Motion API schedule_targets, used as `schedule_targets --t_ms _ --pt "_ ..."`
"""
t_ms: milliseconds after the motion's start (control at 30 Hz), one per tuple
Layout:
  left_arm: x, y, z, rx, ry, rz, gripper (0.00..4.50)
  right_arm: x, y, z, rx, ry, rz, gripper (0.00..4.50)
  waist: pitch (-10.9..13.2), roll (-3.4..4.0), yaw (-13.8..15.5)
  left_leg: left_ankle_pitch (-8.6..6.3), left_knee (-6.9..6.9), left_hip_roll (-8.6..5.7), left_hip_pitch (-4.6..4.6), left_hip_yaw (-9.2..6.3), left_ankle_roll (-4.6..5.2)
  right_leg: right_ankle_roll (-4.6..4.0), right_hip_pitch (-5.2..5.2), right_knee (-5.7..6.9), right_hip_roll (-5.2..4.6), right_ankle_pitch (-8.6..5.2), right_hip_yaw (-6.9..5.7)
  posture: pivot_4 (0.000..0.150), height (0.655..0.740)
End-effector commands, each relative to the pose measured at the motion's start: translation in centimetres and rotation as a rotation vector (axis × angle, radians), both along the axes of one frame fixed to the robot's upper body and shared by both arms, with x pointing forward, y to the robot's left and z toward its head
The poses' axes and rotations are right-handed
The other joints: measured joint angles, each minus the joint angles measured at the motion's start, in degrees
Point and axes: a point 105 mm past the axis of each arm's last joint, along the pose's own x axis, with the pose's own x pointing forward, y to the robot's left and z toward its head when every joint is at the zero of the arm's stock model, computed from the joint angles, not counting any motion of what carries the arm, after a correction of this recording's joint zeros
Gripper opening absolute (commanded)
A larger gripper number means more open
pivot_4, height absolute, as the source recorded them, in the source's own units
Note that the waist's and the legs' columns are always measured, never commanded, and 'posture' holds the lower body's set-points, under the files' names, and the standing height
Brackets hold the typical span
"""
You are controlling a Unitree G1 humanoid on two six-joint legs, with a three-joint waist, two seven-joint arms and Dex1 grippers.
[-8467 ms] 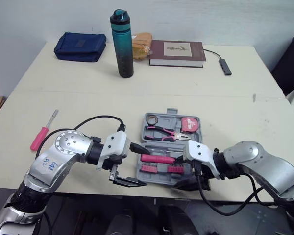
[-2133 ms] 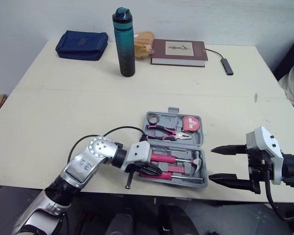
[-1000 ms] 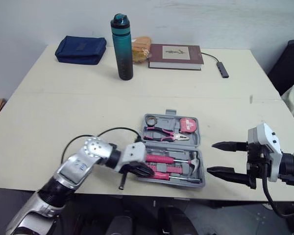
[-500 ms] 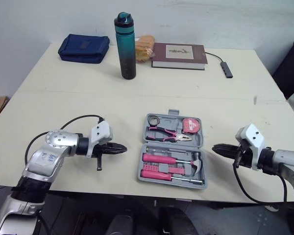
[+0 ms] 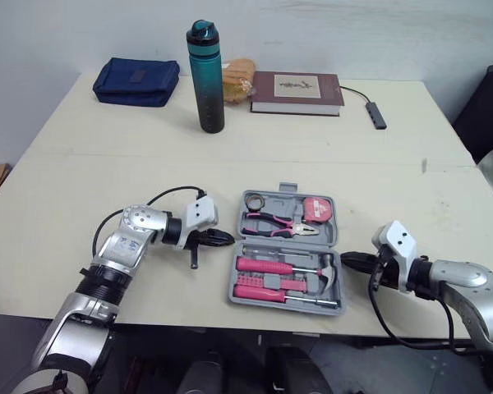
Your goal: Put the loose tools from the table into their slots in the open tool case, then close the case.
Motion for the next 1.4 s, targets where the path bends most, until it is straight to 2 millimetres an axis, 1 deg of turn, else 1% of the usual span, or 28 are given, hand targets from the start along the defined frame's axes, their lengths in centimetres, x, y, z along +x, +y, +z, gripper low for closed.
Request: schedule_targets --t_ms 33,267,400,567,700,767,900,967,1067,1100,1133,1167,1200,1267,1300,1367,1400 --pt "0.3 -0.9 0.6 0.004 -0.036 -0.038 0.00 0.0 0.8 0.7 0.012 -0.037 0.022 0.04 0.0 0.00 0.1 0.00 0.00 0.00 0.00 0.00 0.00 0.00 0.00 0.00 0.00 0.00 0.00 0.150 0.7400" --pt "0.3 -2.7 0.8 -0.010 -0.042 -0.092 0.00 0.2 1.5 1.3 0.036 -0.079 0.040 0.04 0.0 0.00 0.1 0.00 0.04 0.00 -0.02 0.00 0.00 0.00 -0.02 0.03 0.00 0.00 0.00 0.150 0.7400" --pt "0.4 -3.1 0.7 -0.004 -0.040 -0.108 0.00 0.0 1.5 1.3 0.016 -0.081 0.054 0.04 0.0 0.00 0.1 0.00 0.06 0.00 -0.02 0.00 0.00 0.00 -0.02 0.03 0.00 0.00 0.00 0.150 0.7400" --pt "-0.7 -3.5 0.2 0.006 -0.019 -0.160 0.00 -0.4 1.2 1.4 0.001 -0.082 0.063 0.04 0.0 0.00 0.1 0.00 0.06 0.00 -0.05 -0.01 0.00 0.00 -0.02 0.03 0.00 0.00 -0.01 0.150 0.7400" --pt "-0.7 -3.7 -0.2 0.017 -0.030 -0.146 0.00 -0.4 0.9 1.3 -0.014 -0.083 0.060 0.04 0.0 0.00 0.1 0.00 0.06 0.00 -0.05 -0.01 0.00 0.00 -0.02 0.02 0.00 0.00 -0.01 0.150 0.7400" --pt "-0.4 -3.4 -0.4 0.025 -0.030 -0.108 0.00 -0.2 0.4 1.2 -0.048 -0.094 0.037 0.04 0.0 0.00 0.1 0.00 0.08 0.00 -0.04 -0.01 0.00 0.00 -0.01 0.02 0.00 0.00 -0.01 0.150 0.7400" --pt "-0.1 -1.8 -0.1 0.043 -0.044 -0.045 0.00 -0.2 -1.0 1.6 -0.133 -0.112 0.002 0.04 0.0 0.00 0.1 -0.01 0.08 -0.01 -0.05 -0.01 0.01 0.00 -0.01 0.02 -0.02 0.00 -0.01 0.150 0.7400" --pt "-0.1 -1.2 0.0 0.051 -0.046 -0.028 0.00 -0.3 -1.3 1.8 -0.153 -0.113 -0.002 0.04 0.0 0.00 0.1 -0.01 0.08 -0.01 -0.05 -0.02 0.01 0.00 -0.01 0.02 -0.01 0.00 -0.01 0.150 0.7400" --pt "-0.6 1.2 1.4 0.007 0.002 0.045 0.00 -0.7 -2.2 3.2 -0.162 -0.125 -0.033 0.04 0.0 0.01 -0.4 -0.01 0.05 0.00 -0.03 -0.01 0.00 0.00 -0.03 0.05 0.02 0.00 0.02 0.150 0.7400" --pt "-0.8 2.2 2.2 -0.027 0.040 0.093 0.00 -0.6 -2.4 4.0 -0.114 -0.114 -0.078 0.04 0.0 0.01 -0.6 0.00 0.01 0.01 -0.03 0.00 0.00 0.00 -0.05 0.07 0.03 0.00 0.04 0.150 0.7400" --pt "-0.9 2.9 2.8 -0.057 0.071 0.132 0.54 -0.6 -2.4 4.7 -0.063 -0.099 -0.116 0.68 0.0 0.01 -0.8 0.00 -0.03 0.02 -0.02 -0.01 0.00 0.00 -0.05 0.07 0.04 0.00 0.04 0.150 0.7400" --pt "-0.9 3.2 3.2 -0.075 0.091 0.157 0.82 -0.5 -2.4 5.1 -0.028 -0.085 -0.139 0.96 0.0 0.02 -0.8 -0.01 -0.03 0.05 -0.02 -0.02 0.01 0.00 -0.05 0.10 0.05 0.00 0.03 0.150 0.7400" --pt "-0.7 3.6 3.8 -0.105 0.114 0.195 1.30 -0.4 -2.3 5.4 0.011 -0.059 -0.169 1.45 0.0 0.01 -0.7 -0.01 -0.03 0.05 -0.02 -0.03 0.02 0.00 -0.05 0.10 0.04 0.00 0.03 0.150 0.7400" --pt "-0.2 3.7 4.6 -0.152 0.147 0.254 2.16 -0.2 -2.2 5.6 0.067 -0.019 -0.214 2.45 0.0 0.01 -0.5 -0.05 -0.03 0.04 0.00 -0.06 0.10 0.00 -0.03 0.09 0.02 0.00 0.01 0.150 0.7400" --pt "0.1 3.6 4.8 -0.167 0.162 0.283 2.70 0.0 -2.1 5.7 0.097 -0.001 -0.238 2.97 0.0 0.00 -0.2 -0.05 -0.03 0.04 0.00 -0.06 0.10 0.00 -0.02 0.08 0.02 0.00 0.00 0.150 0.7400" --pt "1.4 3.0 5.3 -0.211 0.220 0.353 3.58 0.9 -1.5 5.4 0.177 0.066 -0.298 3.97 0.0 -0.01 0.2 -0.03 -0.02 0.03 -0.01 -0.06 0.06 0.00 -0.02 0.06 0.01 0.00 0.00 0.150 0.7400" --pt "1.8 2.7 5.5 -0.225 0.248 0.372 3.59 1.1 -1.3 5.2 0.202 0.096 -0.315 4.41 0.0 -0.01 0.3 0.00 0.00 0.02 -0.09 -0.09 0.01 0.00 -0.04 0.07 0.00 0.00 -0.03 0.150 0.7400"
